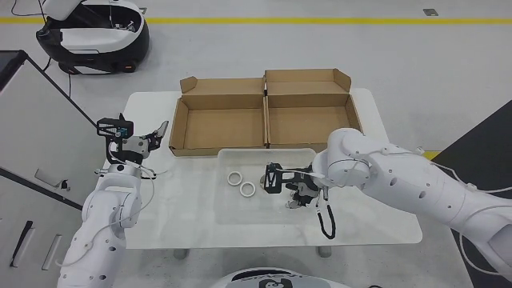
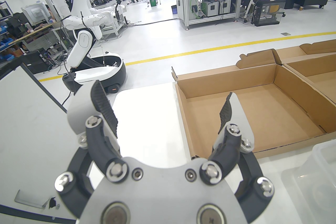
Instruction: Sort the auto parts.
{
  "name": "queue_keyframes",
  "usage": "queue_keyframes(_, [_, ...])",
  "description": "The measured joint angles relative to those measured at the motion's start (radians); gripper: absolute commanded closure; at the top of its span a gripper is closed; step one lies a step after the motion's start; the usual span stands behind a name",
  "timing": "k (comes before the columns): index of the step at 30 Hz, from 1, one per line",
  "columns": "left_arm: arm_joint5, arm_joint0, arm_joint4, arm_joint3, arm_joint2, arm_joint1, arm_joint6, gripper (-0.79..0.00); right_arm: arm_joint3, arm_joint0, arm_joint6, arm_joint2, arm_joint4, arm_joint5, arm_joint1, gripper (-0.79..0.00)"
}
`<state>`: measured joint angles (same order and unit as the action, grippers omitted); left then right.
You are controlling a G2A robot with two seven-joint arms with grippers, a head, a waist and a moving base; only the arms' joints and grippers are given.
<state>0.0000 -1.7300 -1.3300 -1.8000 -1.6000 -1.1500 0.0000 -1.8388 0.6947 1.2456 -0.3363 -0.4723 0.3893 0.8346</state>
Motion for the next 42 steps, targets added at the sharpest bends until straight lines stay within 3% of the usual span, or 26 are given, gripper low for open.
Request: queue_keyframes(42, [0.000, 0.000, 0.000, 0.000, 0.000, 0.000, 0.000, -0.785, 0.063, 0.086, -0.028, -0.029, -0.061, 0.000, 0.041, -0.326])
